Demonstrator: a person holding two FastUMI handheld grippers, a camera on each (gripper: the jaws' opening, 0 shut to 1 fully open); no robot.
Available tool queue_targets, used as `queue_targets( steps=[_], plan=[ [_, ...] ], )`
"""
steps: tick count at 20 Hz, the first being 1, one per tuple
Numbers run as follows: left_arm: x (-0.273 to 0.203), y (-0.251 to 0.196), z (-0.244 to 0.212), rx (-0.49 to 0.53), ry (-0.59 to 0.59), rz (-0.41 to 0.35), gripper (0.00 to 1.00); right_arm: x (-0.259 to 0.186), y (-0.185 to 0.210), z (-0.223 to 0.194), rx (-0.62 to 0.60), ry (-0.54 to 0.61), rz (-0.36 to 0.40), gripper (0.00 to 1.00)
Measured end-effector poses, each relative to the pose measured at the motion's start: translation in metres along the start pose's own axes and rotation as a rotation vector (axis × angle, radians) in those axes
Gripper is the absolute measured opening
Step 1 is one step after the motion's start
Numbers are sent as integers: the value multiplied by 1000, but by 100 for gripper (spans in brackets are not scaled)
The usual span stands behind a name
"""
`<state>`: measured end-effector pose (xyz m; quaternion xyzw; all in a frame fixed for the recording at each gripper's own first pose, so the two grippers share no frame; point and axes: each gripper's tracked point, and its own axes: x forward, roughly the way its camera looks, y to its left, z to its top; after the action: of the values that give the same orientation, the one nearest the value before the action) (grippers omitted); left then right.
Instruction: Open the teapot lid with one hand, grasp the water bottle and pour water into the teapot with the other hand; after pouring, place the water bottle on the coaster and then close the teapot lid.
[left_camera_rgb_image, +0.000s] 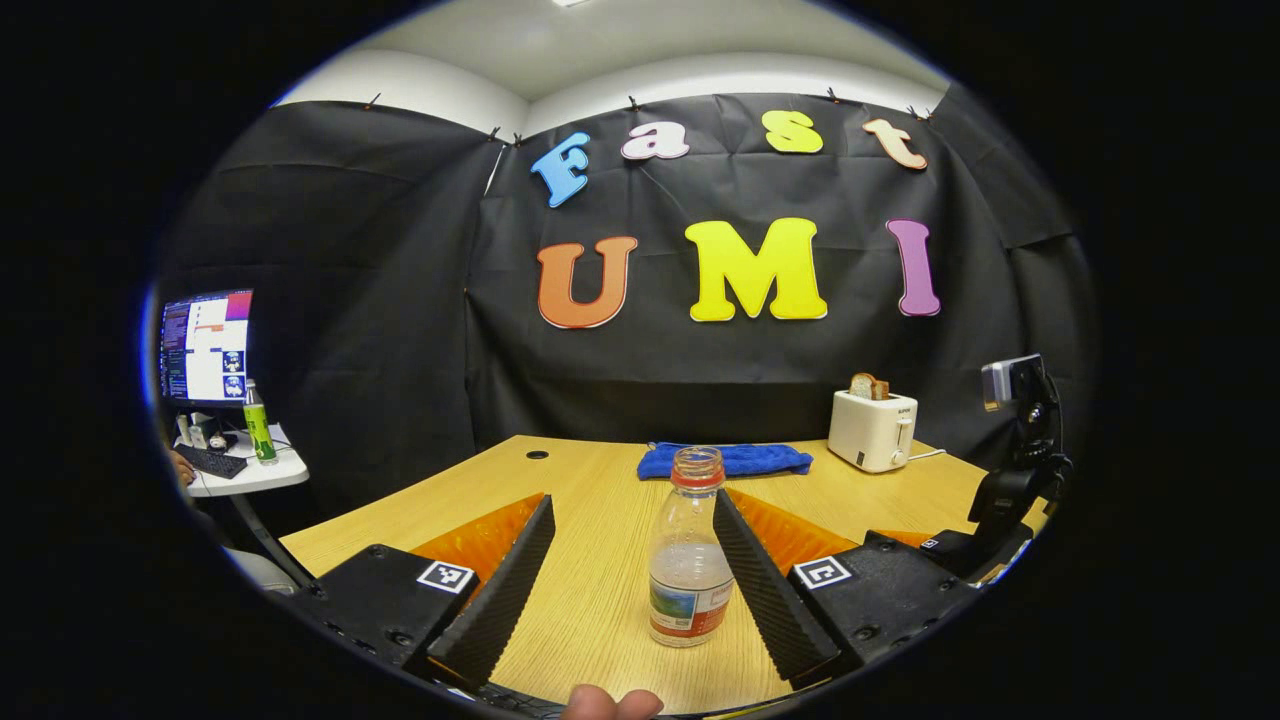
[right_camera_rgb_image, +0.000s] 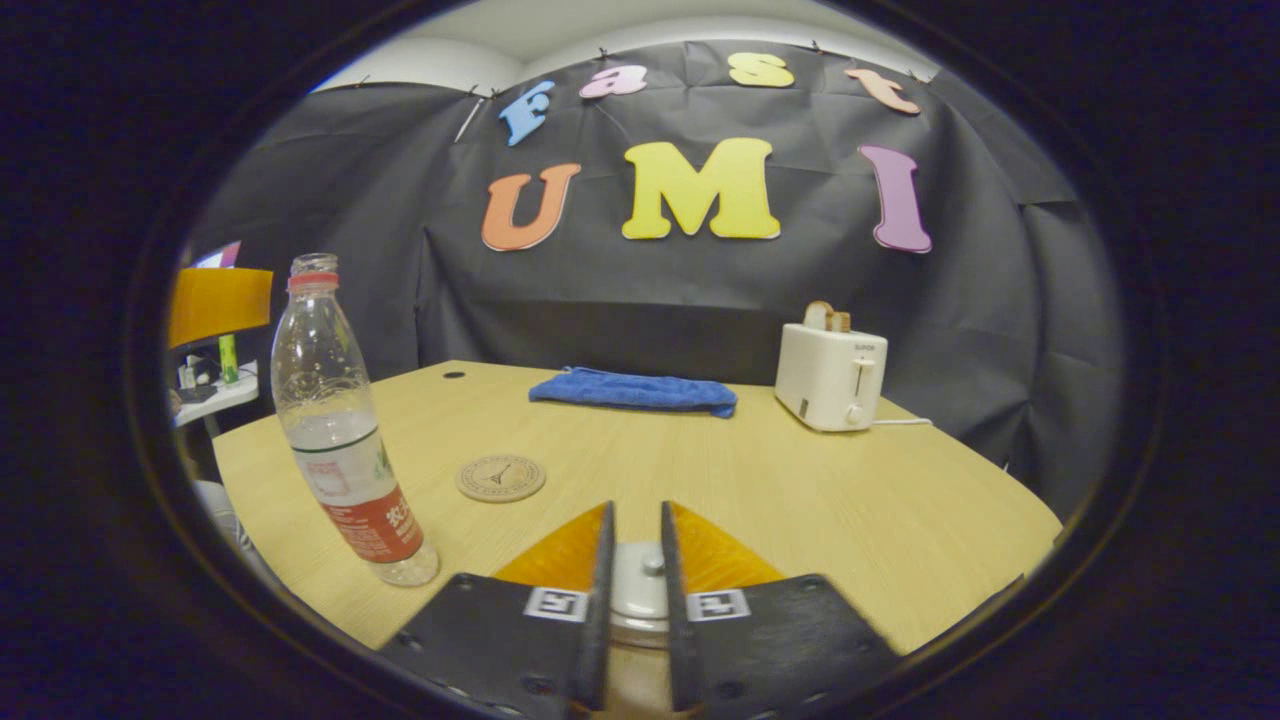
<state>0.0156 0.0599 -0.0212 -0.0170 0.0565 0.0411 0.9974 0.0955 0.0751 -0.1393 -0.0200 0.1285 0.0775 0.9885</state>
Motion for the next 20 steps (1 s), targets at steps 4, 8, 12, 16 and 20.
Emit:
queue_targets(
  steps=[4,8,12,16,20],
  plan=[
    [1,1,-1,-2,3,-3,100,2,3,-1,-13,7,35,1],
    [2,-6,-3,-9,6,-16,100,1,4,2,-24,-1,60,0],
    [-5,-13,-24,-19,39,-53,100,-7,-1,25,-16,-52,78,0],
    [-15,-27,-63,-37,142,-125,100,-23,-14,41,10,-86,76,0],
    [-12,-38,-84,-11,170,-160,100,-42,-29,45,-8,-104,55,0]
  ],
)
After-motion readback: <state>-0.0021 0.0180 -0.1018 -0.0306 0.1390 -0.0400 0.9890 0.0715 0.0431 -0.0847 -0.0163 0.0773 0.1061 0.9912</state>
